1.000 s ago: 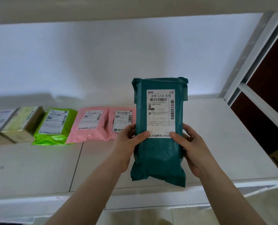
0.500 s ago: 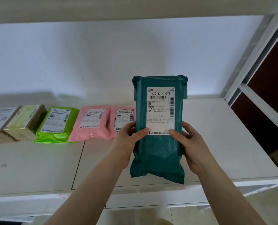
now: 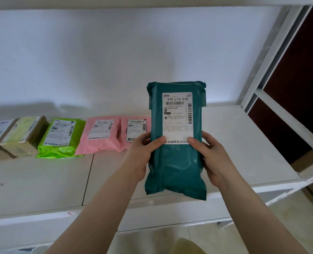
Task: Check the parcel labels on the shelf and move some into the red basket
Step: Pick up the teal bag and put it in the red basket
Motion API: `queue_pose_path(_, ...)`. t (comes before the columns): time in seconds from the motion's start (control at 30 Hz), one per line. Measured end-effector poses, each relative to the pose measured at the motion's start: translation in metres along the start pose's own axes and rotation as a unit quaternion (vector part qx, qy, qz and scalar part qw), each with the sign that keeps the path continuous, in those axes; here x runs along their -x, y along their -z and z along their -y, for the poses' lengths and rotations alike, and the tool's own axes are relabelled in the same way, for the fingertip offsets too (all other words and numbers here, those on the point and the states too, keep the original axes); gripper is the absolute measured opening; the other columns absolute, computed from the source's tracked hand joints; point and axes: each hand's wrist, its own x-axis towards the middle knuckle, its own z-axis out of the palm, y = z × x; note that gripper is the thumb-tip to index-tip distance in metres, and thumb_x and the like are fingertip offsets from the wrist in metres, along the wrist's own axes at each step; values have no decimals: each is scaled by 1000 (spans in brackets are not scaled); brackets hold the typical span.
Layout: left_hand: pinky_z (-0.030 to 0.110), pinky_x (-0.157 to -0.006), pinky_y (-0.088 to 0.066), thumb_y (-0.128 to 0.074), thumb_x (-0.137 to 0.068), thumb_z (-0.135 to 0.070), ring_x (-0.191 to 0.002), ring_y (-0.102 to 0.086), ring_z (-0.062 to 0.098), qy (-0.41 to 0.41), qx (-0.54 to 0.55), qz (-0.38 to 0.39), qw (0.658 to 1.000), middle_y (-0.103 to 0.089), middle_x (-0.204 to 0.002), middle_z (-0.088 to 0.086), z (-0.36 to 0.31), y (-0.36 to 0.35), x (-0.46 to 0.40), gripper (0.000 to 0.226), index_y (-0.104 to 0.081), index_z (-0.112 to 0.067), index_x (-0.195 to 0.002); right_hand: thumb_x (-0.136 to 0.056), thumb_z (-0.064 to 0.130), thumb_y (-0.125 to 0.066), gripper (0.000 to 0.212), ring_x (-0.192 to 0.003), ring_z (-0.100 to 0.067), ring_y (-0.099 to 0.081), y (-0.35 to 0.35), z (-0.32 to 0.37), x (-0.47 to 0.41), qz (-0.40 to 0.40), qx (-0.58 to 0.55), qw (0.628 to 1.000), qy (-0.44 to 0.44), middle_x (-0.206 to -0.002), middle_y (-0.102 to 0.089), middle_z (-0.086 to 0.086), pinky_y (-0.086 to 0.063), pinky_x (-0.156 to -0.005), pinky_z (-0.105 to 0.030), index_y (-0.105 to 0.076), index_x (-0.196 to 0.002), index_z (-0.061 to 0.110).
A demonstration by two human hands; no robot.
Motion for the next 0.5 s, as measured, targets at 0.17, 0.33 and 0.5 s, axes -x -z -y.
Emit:
queue_pose_path(0.17, 32, -85, -54, -77, -82, -18, -104, -67, 20, 0, -37, 39, 999, -70, -116, 3, -9, 7, 16, 46, -60, -13, -124, -83, 24, -77, 55, -90, -12, -75, -11, -7, 35, -43, -19, 999, 20, -110, -76, -1, -60, -70, -24, -57, -133, 20)
queue_pose_path(0.33, 27, -69, -55, -76, -82, -16, -97, -70, 22, 9, -63, 90, 994, -72, -113, 7, -10, 14, 44, 47, -60, -10, -126, -84, 28, -77, 55, -90, -13, -76, -24, -18, 86, -94, -37, 994, 37, -107, -78, 2, -59, -69, -25, -57, -134, 19)
queue_pose_path(0.5, 21, -59, -55, -74, -84, -17, -92, -71, 19, 31, -80, 166, 982, -72, -112, 6, 6, 23, 87, 44, -60, -14, -126, -86, 23, -76, 52, -85, -13, -76, -31, -41, 153, -155, -68, 985, 48, -103, -79, 0, -58, -61, -22, -56, -133, 17)
